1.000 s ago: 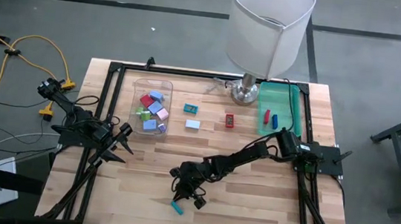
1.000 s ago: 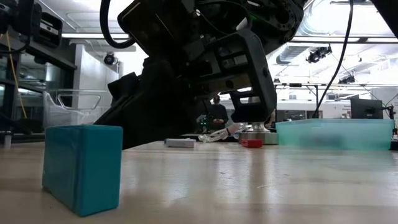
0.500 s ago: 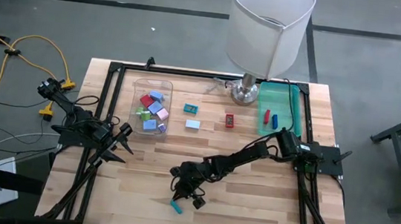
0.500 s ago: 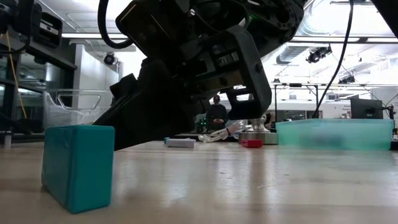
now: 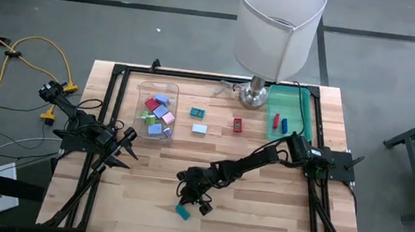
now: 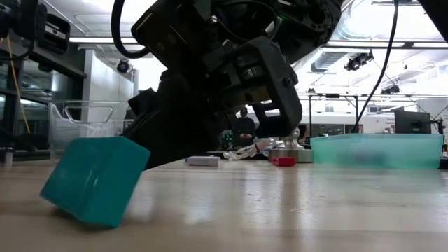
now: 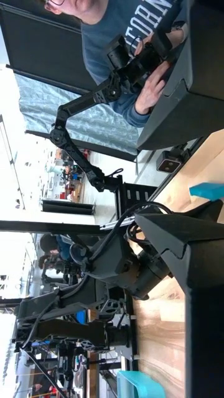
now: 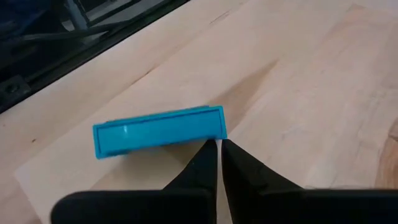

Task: Pick & Place Office items
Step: Put the bottom light blue mini digital clock into the light blue bin

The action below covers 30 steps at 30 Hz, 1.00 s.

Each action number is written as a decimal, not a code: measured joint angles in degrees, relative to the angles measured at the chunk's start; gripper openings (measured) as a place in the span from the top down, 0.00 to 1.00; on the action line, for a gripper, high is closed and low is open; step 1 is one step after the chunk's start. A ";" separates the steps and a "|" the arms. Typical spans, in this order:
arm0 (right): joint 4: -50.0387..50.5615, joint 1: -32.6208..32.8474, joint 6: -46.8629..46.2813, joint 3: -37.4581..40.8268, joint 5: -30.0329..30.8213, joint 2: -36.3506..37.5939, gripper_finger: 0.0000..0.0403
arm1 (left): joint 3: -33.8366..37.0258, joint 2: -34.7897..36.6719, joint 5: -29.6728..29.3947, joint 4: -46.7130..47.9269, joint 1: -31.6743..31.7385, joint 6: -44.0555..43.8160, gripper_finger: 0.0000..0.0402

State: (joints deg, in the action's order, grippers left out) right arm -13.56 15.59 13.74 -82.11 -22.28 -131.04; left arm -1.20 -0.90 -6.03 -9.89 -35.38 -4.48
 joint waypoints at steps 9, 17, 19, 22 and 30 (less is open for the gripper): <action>0.32 0.02 0.02 0.07 0.18 0.62 0.98 | -0.01 -0.01 -0.02 0.00 -0.02 0.01 0.57; 1.51 0.11 2.49 0.01 3.34 2.06 0.98 | 0.01 0.01 -0.02 -0.02 -0.02 0.01 0.57; 1.43 0.13 2.97 0.09 3.40 2.40 0.98 | 0.01 0.01 -0.02 -0.02 0.00 0.01 0.57; 1.26 0.20 3.02 0.00 3.78 2.86 0.98 | 0.01 0.01 0.00 -0.02 0.00 0.01 0.57; -3.35 1.71 2.60 0.02 0.03 3.45 0.98 | -0.01 -0.01 -0.02 -0.02 0.00 0.01 0.57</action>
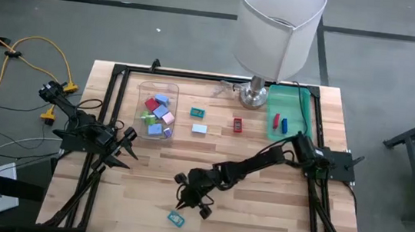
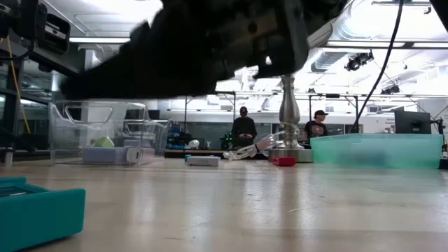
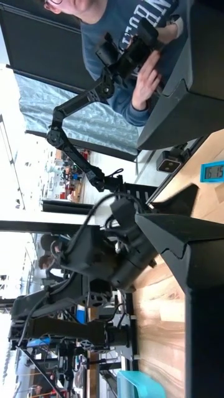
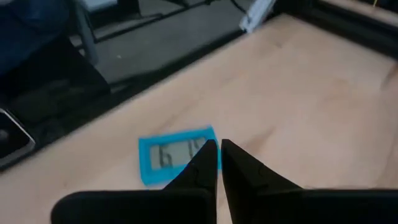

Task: Pick & Place Office items
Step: Put the bottom light blue mini digital clock into the light blue bin

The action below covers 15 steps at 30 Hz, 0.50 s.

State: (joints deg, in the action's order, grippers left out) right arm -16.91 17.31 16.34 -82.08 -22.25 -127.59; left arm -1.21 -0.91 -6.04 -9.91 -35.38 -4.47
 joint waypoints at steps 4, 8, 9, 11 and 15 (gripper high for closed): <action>-1.70 1.19 -1.58 0.00 2.80 0.22 0.98 | 0.02 0.00 0.00 0.00 0.00 -0.01 0.57; -1.72 2.17 -3.18 -0.02 6.81 2.43 0.98 | 0.01 0.02 0.00 -0.02 0.00 0.00 0.57; -1.54 2.49 -3.35 -0.02 7.68 2.97 0.98 | 0.02 0.00 0.00 0.00 -0.02 0.00 0.57; -1.67 2.86 -4.65 -0.04 9.59 3.64 0.98 | 0.02 0.01 0.02 -0.04 -0.01 -0.02 0.57; -2.44 3.40 -7.15 -0.02 9.92 4.22 0.98 | 0.02 0.00 0.02 -0.04 0.00 0.00 0.57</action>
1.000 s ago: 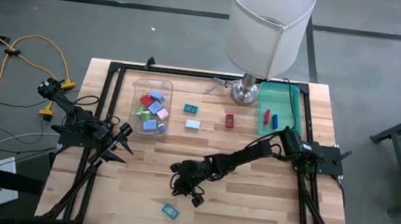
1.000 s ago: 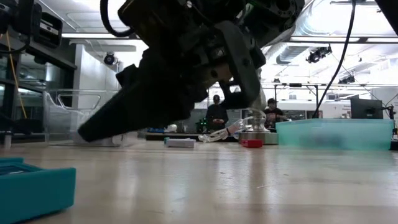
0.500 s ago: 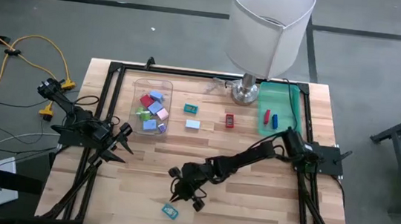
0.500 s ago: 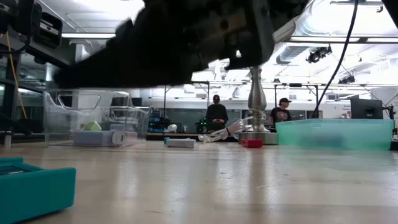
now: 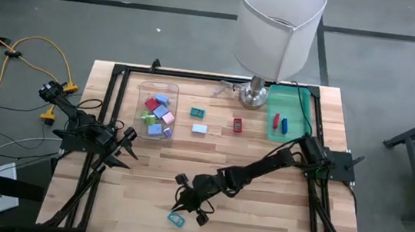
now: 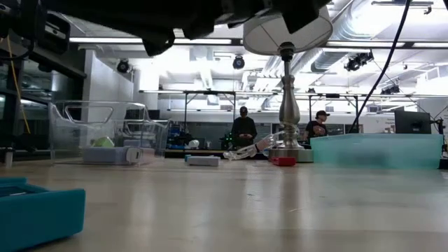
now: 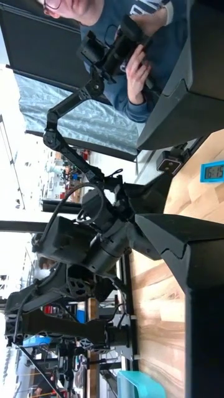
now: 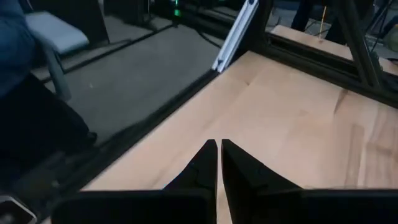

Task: Pick & Place Office items
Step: Put the bottom light blue mini digital clock into the light blue bin

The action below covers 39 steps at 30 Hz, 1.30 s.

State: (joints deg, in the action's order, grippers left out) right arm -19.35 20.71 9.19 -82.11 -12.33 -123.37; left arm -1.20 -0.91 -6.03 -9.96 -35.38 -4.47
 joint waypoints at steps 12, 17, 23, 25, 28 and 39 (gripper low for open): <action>6.00 2.38 -1.73 0.00 8.44 3.39 0.98 | 0.00 0.00 -0.02 0.00 0.00 0.00 0.57; 18.55 3.95 -2.08 0.00 16.75 8.79 0.98 | 0.00 0.02 -0.01 -0.02 0.00 -0.02 0.57; 30.97 5.32 -6.45 0.02 16.69 13.84 0.98 | 0.00 0.00 0.00 -0.33 -0.02 0.00 0.57; 33.51 5.58 -7.81 0.03 16.73 15.09 0.98 | -0.02 0.00 -0.02 -0.46 0.00 0.00 0.57; 36.96 5.60 -9.87 0.00 16.81 16.29 0.98 | -0.01 0.01 -0.01 -0.46 -0.02 -0.08 0.57; 37.93 5.03 -14.11 0.00 17.37 16.50 0.98 | 0.00 0.01 0.00 -0.80 -0.01 -5.96 0.57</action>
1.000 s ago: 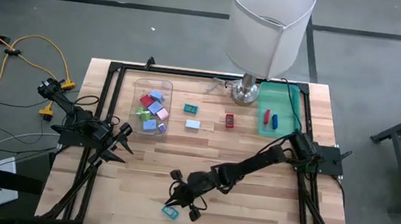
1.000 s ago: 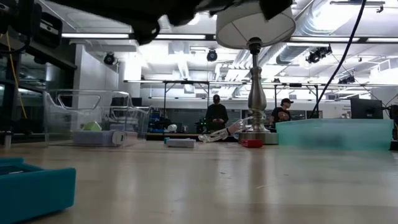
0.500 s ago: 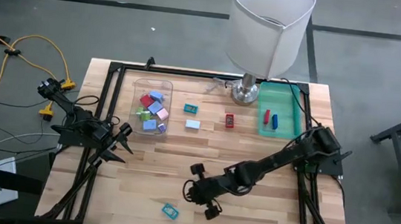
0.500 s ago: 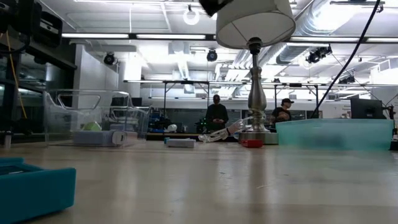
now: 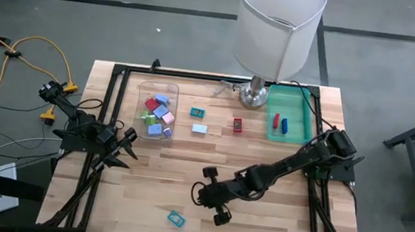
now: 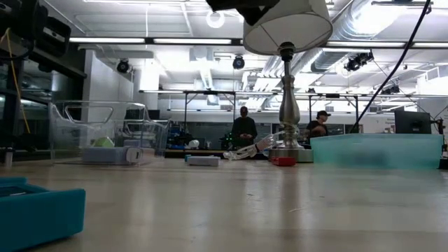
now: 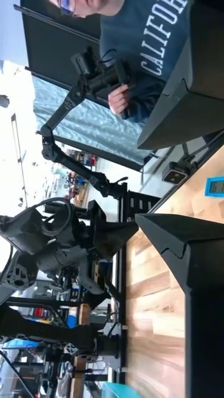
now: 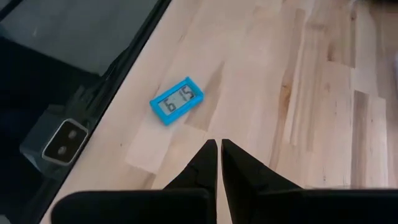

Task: Pick & Place Office items
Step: Put the bottom light blue mini digital clock into the light blue bin

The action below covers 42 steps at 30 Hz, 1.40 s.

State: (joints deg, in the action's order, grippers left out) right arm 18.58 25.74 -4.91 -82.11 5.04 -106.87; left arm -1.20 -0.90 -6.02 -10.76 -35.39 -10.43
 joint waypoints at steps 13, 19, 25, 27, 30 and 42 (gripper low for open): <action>0.05 -0.39 -4.69 0.00 1.24 0.00 0.98 | -0.01 0.00 -0.01 -0.02 -0.03 -3.44 0.57; 0.08 -0.39 -10.35 0.00 1.03 0.00 0.98 | -0.07 0.00 -0.09 -1.72 0.06 -4.10 0.57; 0.08 0.14 -13.65 0.00 0.82 0.00 0.98 | -2.54 -2.31 -0.21 3.68 -0.05 -7.00 0.57; 0.08 0.56 -14.63 0.00 0.72 0.00 0.98 | -3.97 -4.64 -1.13 3.48 -0.05 -6.96 0.57; 0.10 1.01 -14.99 0.00 0.70 0.00 0.98 | -6.85 -9.77 -1.60 3.47 -0.03 -6.39 0.57; 1.48 2.47 -15.55 0.00 0.76 -0.02 0.98 | -24.13 -42.85 -2.77 3.57 -0.05 -4.40 0.57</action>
State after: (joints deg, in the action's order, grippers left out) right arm 20.05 28.21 -20.47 -82.11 5.80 -106.89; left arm -25.33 -43.75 -8.79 -7.19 -35.44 -14.83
